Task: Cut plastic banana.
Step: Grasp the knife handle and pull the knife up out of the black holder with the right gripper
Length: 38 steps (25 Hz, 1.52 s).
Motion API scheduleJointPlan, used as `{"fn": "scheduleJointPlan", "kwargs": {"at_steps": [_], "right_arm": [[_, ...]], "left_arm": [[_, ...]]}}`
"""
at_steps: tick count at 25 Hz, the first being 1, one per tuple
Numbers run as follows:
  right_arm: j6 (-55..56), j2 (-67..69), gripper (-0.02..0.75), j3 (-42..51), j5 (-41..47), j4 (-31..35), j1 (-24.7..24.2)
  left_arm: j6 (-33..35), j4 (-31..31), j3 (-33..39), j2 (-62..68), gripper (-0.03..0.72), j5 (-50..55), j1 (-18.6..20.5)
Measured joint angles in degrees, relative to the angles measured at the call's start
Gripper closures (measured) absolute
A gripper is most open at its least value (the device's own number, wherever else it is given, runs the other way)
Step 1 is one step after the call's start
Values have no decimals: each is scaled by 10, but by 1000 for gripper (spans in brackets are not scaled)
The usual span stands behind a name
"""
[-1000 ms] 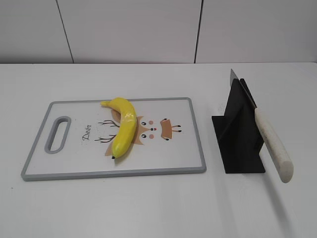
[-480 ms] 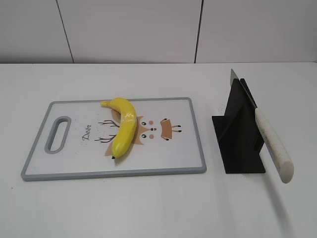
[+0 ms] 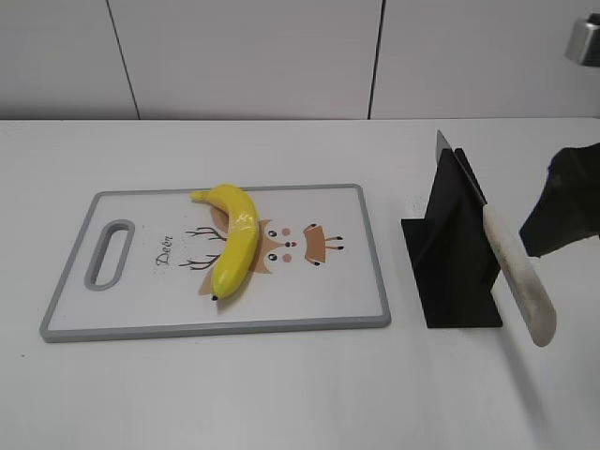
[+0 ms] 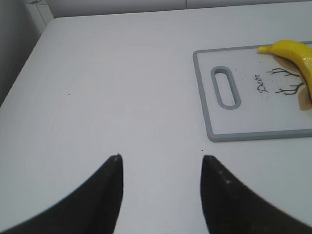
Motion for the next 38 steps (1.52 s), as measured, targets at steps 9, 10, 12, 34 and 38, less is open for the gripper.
{"fn": "scheduleJointPlan", "kwargs": {"at_steps": [9,10,12,34,38], "right_arm": [[7,117,148,-36,19,3,13],[14,126,152,-36,15,0,24],[40,140,168,-36,0,-12,46],[126,219,568,-37,1,-41,66],[133,209,568,-37,1,-37,66]], "left_arm": [[0,0,0,0,209,0,0],[0,0,0,0,209,0,0],[0,0,0,0,209,0,0],[0,1,0,0,209,0,0],[0,1,0,0,209,0,0]]}}
